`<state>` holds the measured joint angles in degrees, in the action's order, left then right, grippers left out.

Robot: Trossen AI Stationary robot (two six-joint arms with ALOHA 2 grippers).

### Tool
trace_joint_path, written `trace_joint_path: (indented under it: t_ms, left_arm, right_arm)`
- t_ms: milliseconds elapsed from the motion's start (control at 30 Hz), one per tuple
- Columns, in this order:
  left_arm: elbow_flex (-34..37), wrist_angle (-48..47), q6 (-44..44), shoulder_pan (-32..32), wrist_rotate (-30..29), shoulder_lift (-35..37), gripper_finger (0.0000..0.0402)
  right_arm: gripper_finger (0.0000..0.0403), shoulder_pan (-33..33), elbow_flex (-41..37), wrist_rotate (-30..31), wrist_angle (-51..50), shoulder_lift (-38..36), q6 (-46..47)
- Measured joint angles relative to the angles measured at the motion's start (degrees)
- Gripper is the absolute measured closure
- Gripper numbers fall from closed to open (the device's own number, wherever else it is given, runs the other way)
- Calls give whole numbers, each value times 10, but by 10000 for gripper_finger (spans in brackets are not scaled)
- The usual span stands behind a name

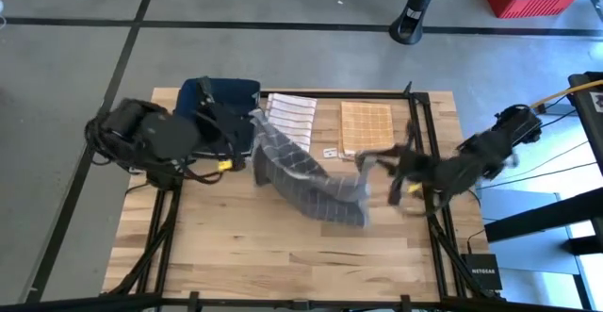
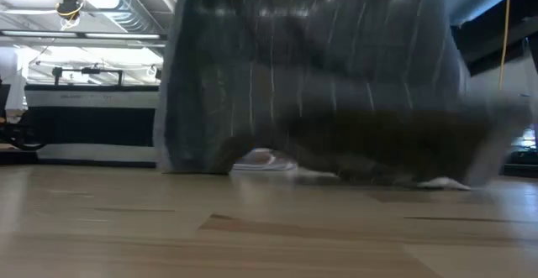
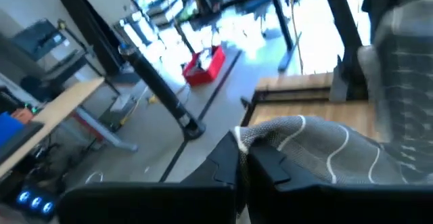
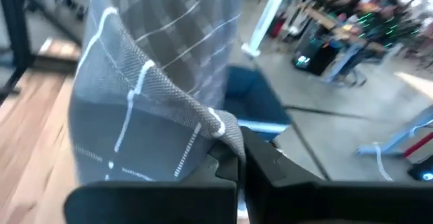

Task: Fold towel
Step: Fold the gray towel

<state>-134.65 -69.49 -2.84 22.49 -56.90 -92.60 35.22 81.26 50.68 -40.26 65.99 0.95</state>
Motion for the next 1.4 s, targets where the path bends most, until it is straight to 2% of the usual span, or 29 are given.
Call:
trace_joint_path:
  t_ms: [200,400,567,667,800,867,933,1133,1267,1400]
  left_arm:
    - [7,27,-37,-1,-15,31,396]
    - [7,18,-25,-4,-10,47,398]
    - [7,-46,21,9,51,47,393]
    - [7,-106,53,12,102,47,395]
    - [7,-206,101,12,233,47,399]
    - [23,-197,128,11,287,50,399]
    - [31,-197,143,13,314,53,399]
    - [30,-207,198,10,321,55,400]
    - [30,-207,227,10,321,54,400]
    - [30,-206,247,10,321,49,401]
  right_arm:
    - [399,0,122,44,-23,1,-70]
    - [400,0,190,131,-23,0,-105]
    - [399,0,203,144,-37,1,-109]
    - [400,0,203,185,-47,2,-109]
    - [400,0,203,247,-49,0,-121]
    - [400,0,203,253,-49,-1,-128]
    - [401,0,203,253,-49,-1,-133]
    - [401,0,203,232,-85,-1,-111]
    - [401,0,203,182,-195,-1,-9]
    - [402,0,203,123,-332,9,140]
